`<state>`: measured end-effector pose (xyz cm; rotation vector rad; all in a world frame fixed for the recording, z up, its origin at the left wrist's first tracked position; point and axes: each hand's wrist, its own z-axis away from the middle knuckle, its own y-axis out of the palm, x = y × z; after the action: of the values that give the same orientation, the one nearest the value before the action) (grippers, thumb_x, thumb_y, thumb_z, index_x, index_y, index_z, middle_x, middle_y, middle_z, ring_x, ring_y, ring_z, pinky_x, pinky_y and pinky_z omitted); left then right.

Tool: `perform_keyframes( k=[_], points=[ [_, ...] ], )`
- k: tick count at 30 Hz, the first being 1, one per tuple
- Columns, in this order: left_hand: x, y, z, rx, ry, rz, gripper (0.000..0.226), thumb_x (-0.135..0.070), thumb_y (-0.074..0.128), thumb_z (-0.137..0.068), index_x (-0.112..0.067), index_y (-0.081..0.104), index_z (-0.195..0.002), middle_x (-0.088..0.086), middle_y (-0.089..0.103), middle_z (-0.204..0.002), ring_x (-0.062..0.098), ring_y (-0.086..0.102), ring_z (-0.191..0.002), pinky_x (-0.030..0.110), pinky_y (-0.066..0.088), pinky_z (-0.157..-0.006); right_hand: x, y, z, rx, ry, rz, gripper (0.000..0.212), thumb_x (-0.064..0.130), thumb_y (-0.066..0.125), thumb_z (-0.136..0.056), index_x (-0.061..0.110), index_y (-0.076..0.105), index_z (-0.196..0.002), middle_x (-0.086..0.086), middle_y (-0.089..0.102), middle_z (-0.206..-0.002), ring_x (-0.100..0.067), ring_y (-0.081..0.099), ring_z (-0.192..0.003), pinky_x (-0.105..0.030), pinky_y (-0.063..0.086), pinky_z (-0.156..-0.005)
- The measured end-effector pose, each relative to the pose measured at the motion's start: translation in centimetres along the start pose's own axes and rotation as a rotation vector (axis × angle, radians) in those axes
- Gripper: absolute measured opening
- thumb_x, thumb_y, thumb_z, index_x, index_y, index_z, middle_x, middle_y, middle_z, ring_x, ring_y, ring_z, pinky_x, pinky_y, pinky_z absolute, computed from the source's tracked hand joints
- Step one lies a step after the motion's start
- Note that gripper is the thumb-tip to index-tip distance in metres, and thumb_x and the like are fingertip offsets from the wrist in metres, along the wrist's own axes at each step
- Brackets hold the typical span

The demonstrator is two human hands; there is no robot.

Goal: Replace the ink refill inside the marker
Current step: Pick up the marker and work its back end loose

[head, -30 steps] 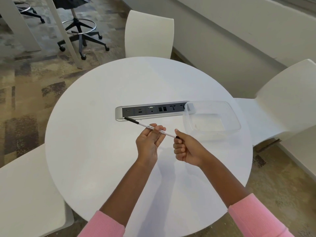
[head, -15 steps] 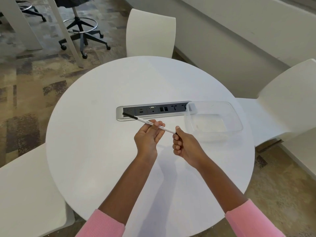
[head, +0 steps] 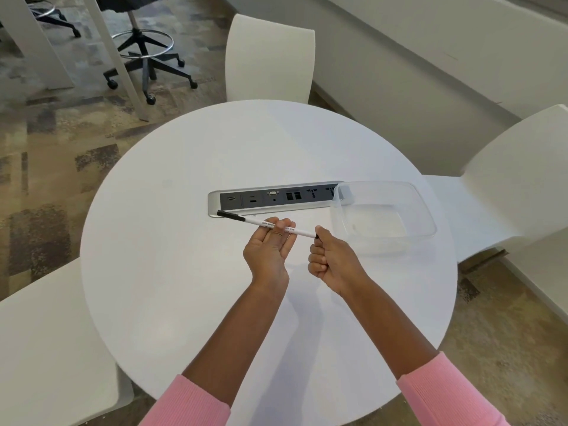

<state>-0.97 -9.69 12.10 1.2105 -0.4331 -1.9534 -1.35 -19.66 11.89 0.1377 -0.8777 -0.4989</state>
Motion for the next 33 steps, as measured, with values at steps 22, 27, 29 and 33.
perform_keyframes(
  k=[22,27,29,33],
  points=[
    [-1.4,0.9,-0.3,-0.012,-0.091,0.017,0.009,0.0,0.057,-0.086,-0.004,0.06,-0.078,-0.001,0.069,-0.052,0.009,0.069,-0.053,0.027,0.059,-0.07,0.1,-1.3,-0.5,0.083,-0.419,0.325,0.054,0.046,0.031,-0.095,0.021,0.033,-0.047,0.012,0.026,-0.038,-0.005,0.023,-0.034,-0.014,0.025,-0.035],
    [-1.2,0.8,0.1,0.009,-0.032,-0.047,0.009,-0.001,0.058,-0.086,-0.007,0.06,-0.08,-0.003,0.07,-0.053,0.007,0.069,-0.055,0.02,0.059,-0.063,0.9,-1.3,0.4,0.178,-0.079,0.195,0.05,0.045,0.041,-0.093,0.017,0.035,-0.051,0.01,0.025,-0.038,-0.006,0.022,-0.033,-0.015,0.024,-0.034],
    [-1.1,0.8,0.2,-0.001,-0.021,-0.048,0.01,0.001,0.059,-0.085,-0.008,0.061,-0.079,-0.003,0.069,-0.054,0.007,0.068,-0.055,0.021,0.059,-0.063,1.0,-1.1,0.5,0.151,-0.078,0.211,0.047,0.039,0.042,-0.094,0.017,0.036,-0.053,0.011,0.027,-0.037,-0.005,0.023,-0.034,-0.014,0.024,-0.035],
    [-1.1,0.8,0.2,-0.028,-0.009,-0.042,0.013,0.003,0.058,-0.085,-0.007,0.06,-0.078,-0.003,0.069,-0.052,0.007,0.068,-0.052,0.021,0.059,-0.061,0.6,-0.6,0.6,0.09,-0.156,0.27,0.042,0.033,0.042,-0.095,0.016,0.039,-0.057,0.011,0.035,-0.043,-0.004,0.028,-0.034,-0.013,0.029,-0.036]
  ],
)
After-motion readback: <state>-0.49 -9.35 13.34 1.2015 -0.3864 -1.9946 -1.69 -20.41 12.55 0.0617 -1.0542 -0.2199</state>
